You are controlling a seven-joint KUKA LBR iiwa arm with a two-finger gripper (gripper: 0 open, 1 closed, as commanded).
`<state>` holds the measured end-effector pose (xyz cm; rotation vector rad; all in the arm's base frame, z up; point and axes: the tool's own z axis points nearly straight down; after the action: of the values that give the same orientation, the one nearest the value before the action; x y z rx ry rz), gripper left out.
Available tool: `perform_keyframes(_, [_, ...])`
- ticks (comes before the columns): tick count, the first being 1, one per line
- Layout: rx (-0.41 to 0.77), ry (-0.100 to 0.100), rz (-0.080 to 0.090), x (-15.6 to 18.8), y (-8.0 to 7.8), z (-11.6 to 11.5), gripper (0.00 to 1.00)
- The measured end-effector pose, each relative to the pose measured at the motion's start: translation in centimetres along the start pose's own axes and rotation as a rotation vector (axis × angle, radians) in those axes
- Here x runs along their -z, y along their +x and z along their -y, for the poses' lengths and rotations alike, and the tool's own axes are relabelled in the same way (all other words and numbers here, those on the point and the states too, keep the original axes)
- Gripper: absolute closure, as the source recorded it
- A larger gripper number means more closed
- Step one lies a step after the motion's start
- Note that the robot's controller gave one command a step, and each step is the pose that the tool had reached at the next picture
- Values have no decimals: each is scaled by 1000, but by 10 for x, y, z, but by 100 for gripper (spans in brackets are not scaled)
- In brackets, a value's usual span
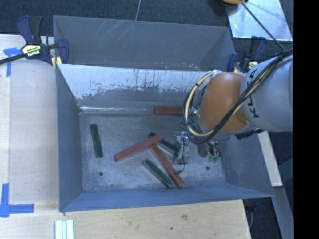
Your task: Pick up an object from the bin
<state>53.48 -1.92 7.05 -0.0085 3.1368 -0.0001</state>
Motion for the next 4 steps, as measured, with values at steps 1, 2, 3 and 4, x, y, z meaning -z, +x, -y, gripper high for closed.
perform_keyframes(1, [40,0,-6,43,-6,-7,100])
perform_keyframes(2, [51,-1,2,1,-46,-59,0])
perform_keyframes(3, [50,0,4,2,-47,-58,0])
perform_keyframes(4, [-22,-1,-2,32,-69,-68,0])
